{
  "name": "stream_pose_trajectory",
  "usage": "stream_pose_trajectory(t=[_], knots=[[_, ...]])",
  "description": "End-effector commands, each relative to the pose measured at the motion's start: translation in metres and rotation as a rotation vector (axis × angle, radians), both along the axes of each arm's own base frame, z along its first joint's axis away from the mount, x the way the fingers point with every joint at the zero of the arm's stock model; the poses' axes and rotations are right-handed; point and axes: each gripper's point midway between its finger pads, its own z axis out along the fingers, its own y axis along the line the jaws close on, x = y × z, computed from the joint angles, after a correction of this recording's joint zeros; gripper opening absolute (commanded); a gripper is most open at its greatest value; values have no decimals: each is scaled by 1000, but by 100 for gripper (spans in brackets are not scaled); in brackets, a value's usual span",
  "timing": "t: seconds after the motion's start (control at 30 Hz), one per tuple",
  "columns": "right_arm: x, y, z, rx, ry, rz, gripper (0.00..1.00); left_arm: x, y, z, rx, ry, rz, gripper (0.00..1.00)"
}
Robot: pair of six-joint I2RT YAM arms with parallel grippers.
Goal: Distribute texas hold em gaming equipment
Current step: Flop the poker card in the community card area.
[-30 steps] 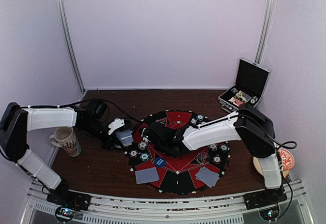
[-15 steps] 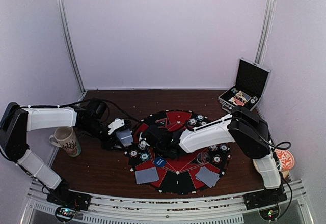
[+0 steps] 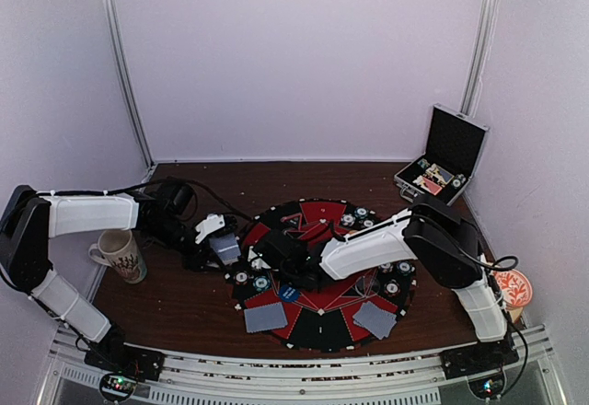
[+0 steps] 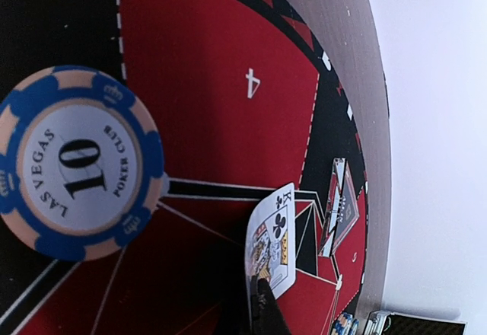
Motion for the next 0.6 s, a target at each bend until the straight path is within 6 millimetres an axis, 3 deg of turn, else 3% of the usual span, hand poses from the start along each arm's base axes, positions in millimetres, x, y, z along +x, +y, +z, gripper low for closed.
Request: stream_pose_trajectory(t=[0.0,0.23,0.57], knots=[[1,10,0,4,-14,33,0,13,-6,12,-38,-40,6,35],[1,9,1,-1,-14,44,2,13,-6,12,-37,-42,6,35],[-4,2,14,8,-11,42,24,13,-6,12,-37,-42,6,35]])
